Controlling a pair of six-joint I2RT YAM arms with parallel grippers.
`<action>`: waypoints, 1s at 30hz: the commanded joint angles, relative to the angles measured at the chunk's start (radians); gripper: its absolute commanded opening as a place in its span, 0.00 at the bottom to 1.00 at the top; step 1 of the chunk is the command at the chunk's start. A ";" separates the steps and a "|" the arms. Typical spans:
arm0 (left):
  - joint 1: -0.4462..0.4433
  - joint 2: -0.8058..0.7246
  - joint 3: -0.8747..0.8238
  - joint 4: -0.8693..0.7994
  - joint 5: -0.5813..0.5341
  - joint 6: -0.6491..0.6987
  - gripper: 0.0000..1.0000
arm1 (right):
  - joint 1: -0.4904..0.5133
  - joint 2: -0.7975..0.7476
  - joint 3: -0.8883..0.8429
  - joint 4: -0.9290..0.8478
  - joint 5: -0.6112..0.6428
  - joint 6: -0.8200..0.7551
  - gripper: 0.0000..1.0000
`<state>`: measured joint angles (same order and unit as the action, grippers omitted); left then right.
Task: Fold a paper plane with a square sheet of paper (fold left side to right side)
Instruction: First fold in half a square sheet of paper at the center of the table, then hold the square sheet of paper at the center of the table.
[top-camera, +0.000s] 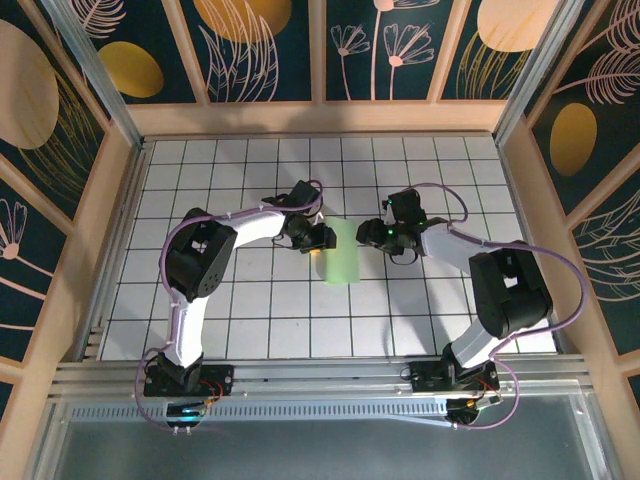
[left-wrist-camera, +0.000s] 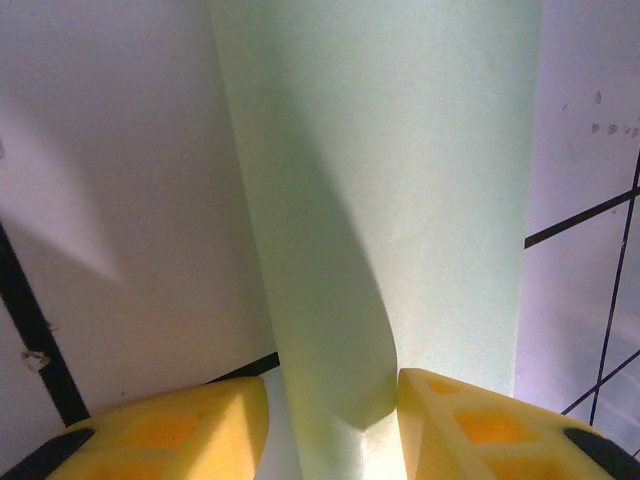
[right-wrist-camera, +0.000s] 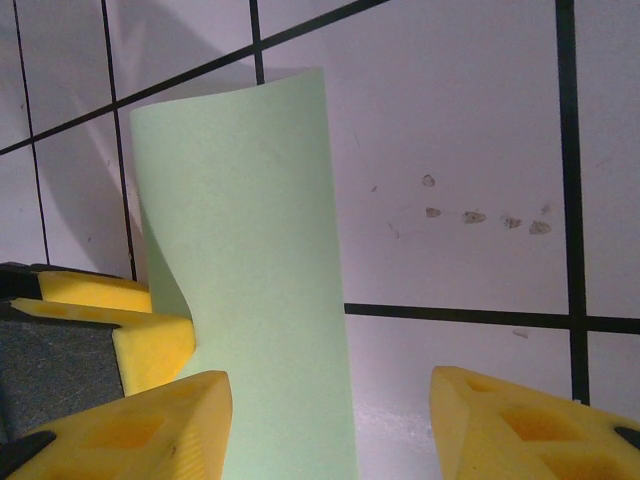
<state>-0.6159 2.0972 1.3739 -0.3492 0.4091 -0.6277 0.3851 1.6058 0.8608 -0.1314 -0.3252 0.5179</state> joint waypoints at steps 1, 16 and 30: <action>-0.042 0.149 -0.036 0.054 -0.079 0.026 0.42 | 0.001 0.018 -0.005 0.010 -0.025 -0.017 0.55; -0.042 0.144 -0.076 0.107 -0.057 -0.024 0.42 | 0.010 0.039 0.005 0.007 -0.044 -0.022 0.54; -0.042 0.150 -0.072 0.095 -0.055 -0.008 0.42 | 0.037 0.073 0.021 0.025 -0.071 -0.018 0.48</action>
<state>-0.6155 2.0926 1.3575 -0.3260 0.4103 -0.6476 0.4141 1.6676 0.8612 -0.1280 -0.3874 0.5037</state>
